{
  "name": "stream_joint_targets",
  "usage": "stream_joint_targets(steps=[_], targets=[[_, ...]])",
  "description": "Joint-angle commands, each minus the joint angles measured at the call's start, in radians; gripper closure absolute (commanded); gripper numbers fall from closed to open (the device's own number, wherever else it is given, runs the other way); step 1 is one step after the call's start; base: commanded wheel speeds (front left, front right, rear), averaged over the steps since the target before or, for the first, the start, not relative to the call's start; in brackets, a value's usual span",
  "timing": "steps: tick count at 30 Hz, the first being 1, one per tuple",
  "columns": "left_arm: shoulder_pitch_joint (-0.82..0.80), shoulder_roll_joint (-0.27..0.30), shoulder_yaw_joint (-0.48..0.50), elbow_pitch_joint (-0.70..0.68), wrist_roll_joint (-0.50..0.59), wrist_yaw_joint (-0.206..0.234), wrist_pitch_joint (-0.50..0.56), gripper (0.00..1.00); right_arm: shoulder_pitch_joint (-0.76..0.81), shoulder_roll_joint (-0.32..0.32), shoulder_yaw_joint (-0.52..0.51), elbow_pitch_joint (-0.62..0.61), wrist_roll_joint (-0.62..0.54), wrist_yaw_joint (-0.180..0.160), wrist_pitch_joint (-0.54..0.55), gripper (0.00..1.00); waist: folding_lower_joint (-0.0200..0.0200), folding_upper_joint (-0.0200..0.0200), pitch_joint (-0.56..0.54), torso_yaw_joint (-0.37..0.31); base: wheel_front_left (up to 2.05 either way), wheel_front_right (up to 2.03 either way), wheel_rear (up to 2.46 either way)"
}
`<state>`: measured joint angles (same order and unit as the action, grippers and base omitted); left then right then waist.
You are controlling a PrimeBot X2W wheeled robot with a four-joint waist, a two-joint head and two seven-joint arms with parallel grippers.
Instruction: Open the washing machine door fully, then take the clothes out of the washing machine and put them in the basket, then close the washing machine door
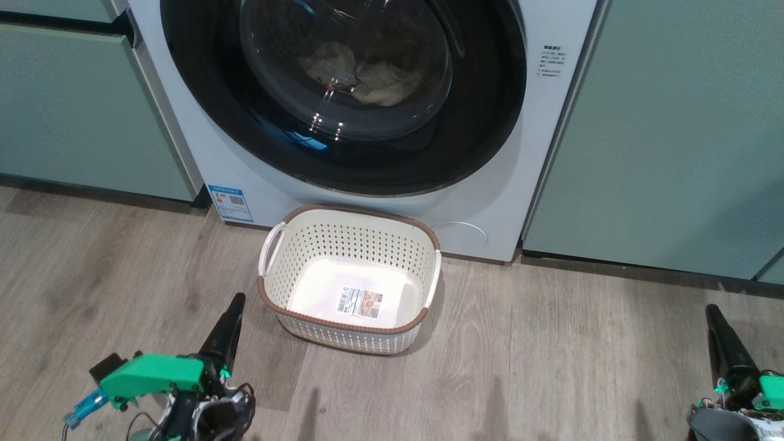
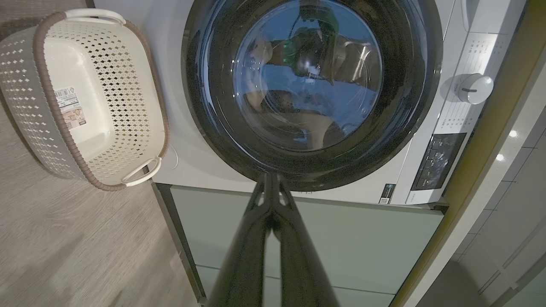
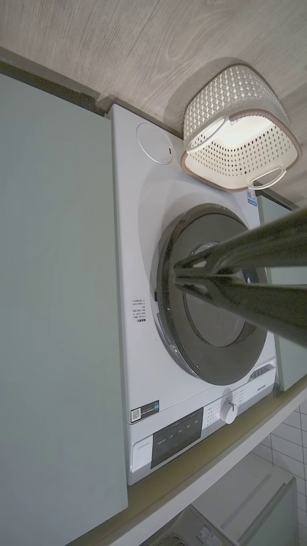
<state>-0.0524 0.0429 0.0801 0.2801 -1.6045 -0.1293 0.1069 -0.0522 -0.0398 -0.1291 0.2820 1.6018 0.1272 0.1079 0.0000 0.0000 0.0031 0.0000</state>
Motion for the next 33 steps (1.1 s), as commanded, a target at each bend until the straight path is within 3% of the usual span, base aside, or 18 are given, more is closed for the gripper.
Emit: stream_joint_targets(steps=[1,21,22,26,33], targets=[[-0.055,0.007,0.033,-0.035,-0.005,-0.001,0.006,1.0,-0.056,-0.01,0.016,-0.037,0.007,0.003,0.005,1.0,0.0,0.0,0.0,0.0,0.0,0.0,0.0],[-0.055,0.007,0.033,-0.035,-0.005,-0.001,0.006,1.0,-0.056,-0.01,0.016,-0.037,0.007,0.003,0.005,1.0,0.0,0.0,0.0,0.0,0.0,0.0,0.0],[0.001,-0.001,-0.001,0.003,0.0,0.0,0.0,0.0,0.001,0.0,0.001,0.003,0.0,0.0,0.0,0.0,0.0,0.0,0.0,0.0,0.0,0.0,0.0],[0.039,-0.004,-0.009,0.062,0.0,0.0,-0.001,0.0,0.039,0.013,0.006,0.064,0.0,0.0,-0.001,0.0,0.0,0.0,0.0,0.0,0.0,0.0,0.0],[0.024,-0.003,-0.015,0.051,0.013,0.0,-0.021,0.0,0.03,0.012,0.02,0.051,-0.004,0.0,-0.022,0.0,0.0,0.0,0.002,0.0,0.0,0.0,0.0]])
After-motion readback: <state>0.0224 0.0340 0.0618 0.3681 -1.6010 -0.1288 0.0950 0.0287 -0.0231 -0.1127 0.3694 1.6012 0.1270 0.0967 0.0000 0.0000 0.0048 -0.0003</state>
